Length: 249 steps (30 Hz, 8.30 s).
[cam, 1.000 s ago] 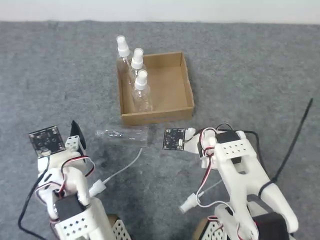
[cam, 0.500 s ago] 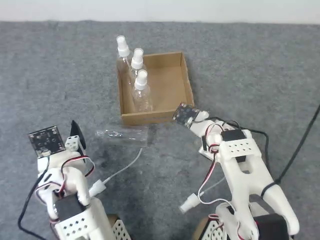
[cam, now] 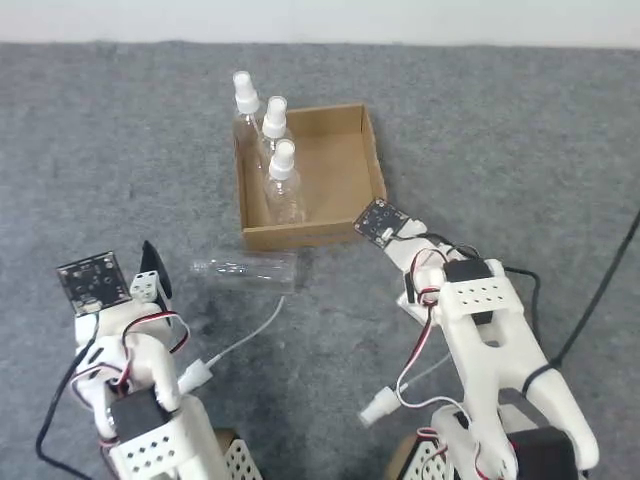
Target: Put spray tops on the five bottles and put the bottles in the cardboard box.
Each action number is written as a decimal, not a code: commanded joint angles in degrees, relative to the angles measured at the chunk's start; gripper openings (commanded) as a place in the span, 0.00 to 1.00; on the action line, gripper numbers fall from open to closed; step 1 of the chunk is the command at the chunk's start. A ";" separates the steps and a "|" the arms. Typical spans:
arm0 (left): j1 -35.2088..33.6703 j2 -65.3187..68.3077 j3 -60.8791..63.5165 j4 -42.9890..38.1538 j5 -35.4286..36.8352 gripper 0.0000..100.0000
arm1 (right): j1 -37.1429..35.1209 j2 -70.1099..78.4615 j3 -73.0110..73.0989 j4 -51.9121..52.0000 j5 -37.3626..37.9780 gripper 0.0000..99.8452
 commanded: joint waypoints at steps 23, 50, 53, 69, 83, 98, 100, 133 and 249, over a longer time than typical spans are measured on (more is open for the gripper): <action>0.09 0.09 -0.66 -1.76 0.18 0.19 | 4.88 6.20 -4.13 -0.04 19.69 0.23; 0.26 0.09 -0.66 -1.76 0.18 0.19 | -7.87 -20.79 -4.04 11.38 -4.13 0.09; 0.26 0.09 -0.66 -1.76 0.18 0.19 | -12.18 -24.92 -4.04 12.70 -7.47 0.09; 0.26 0.09 -0.66 -1.76 0.18 0.19 | -23.16 -36.18 -3.60 12.18 -19.52 0.09; 0.26 0.09 -0.66 -1.76 0.18 0.19 | -22.73 -47.34 3.96 12.35 -19.52 0.09; 2.64 0.09 -2.24 3.34 -3.08 0.19 | -7.60 -55.52 5.89 12.44 -27.69 0.09; 3.78 0.09 -2.33 3.87 -3.60 0.19 | -6.73 -55.52 6.07 12.18 -27.69 0.09; 53.71 0.62 -15.69 22.59 -17.49 0.22 | 20.88 -55.60 10.55 -1.98 -40.62 0.09; 61.36 54.42 -32.84 8.09 1.41 0.01 | 22.46 -55.60 10.81 -1.98 -40.26 0.09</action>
